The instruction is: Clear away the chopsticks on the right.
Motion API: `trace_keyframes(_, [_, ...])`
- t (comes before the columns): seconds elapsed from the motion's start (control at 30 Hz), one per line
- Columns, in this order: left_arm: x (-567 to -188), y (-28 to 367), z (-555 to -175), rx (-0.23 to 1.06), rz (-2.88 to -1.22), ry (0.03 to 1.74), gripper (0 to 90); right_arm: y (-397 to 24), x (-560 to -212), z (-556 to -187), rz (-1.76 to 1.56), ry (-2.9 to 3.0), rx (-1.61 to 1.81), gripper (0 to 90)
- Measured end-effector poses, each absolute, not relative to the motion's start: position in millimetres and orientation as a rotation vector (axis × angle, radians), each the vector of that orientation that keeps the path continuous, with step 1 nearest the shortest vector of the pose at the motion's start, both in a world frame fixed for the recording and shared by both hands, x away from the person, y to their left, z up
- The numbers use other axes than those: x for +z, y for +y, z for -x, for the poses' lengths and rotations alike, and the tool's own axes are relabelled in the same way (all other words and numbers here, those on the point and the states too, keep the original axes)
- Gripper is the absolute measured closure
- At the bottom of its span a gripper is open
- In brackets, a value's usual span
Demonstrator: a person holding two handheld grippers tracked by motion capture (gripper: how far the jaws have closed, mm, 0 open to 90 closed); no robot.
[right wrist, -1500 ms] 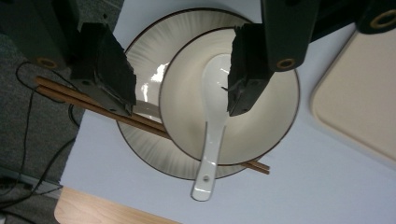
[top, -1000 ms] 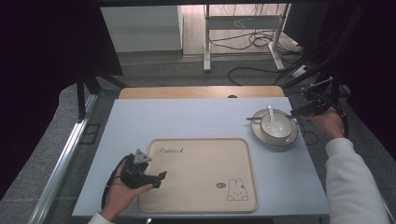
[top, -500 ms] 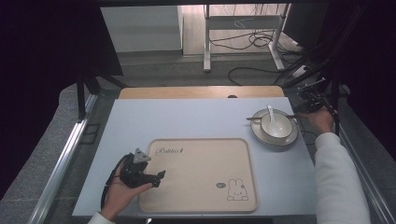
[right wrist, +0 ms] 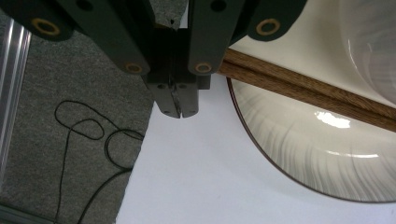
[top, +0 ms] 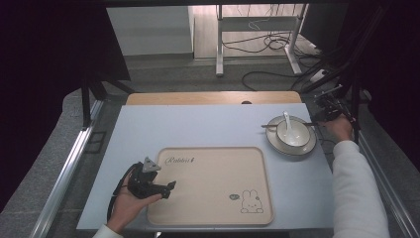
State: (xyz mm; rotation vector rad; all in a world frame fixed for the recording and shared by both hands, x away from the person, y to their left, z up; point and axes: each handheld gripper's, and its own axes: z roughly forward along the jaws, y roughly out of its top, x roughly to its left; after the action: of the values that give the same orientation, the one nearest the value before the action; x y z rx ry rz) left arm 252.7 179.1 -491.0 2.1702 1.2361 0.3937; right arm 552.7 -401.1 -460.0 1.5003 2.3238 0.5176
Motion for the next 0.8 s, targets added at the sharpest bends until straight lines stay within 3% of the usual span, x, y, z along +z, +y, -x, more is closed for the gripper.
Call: trace_keyframes(0.8, [-491.2,178.7,-252.6,0.362,-2.207,1.18,10.9,-407.4,-464.7,-509.1,-1.531,2.384,0.394,89.1])
